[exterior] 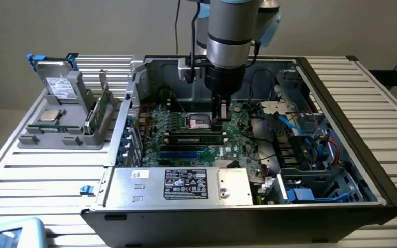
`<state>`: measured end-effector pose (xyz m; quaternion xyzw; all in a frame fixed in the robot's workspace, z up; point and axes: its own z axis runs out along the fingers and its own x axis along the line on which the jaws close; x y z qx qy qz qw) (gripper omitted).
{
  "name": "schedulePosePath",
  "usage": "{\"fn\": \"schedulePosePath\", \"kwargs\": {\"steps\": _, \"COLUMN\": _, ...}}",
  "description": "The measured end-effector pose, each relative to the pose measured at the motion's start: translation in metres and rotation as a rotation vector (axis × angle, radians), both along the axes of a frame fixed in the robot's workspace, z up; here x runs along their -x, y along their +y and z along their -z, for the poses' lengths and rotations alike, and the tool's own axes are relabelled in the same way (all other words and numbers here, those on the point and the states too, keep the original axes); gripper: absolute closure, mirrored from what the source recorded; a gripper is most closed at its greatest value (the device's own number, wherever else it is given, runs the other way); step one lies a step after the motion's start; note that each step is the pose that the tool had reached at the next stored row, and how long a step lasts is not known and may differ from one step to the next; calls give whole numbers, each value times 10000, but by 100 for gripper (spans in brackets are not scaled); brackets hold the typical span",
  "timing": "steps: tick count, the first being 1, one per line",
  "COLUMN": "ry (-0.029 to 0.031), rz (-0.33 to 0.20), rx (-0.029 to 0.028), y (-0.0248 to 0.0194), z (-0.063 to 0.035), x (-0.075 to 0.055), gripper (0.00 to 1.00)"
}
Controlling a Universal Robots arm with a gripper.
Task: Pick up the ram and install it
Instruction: 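Press down the ram until it locks into place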
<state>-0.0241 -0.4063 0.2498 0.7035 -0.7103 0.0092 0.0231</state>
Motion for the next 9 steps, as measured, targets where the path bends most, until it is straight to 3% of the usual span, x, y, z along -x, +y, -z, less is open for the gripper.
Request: {"fn": "schedulePosePath", "kwargs": {"steps": 9, "ry": 1, "rz": 0, "rx": 0, "y": -1, "z": 130, "x": 0, "gripper": 89}}
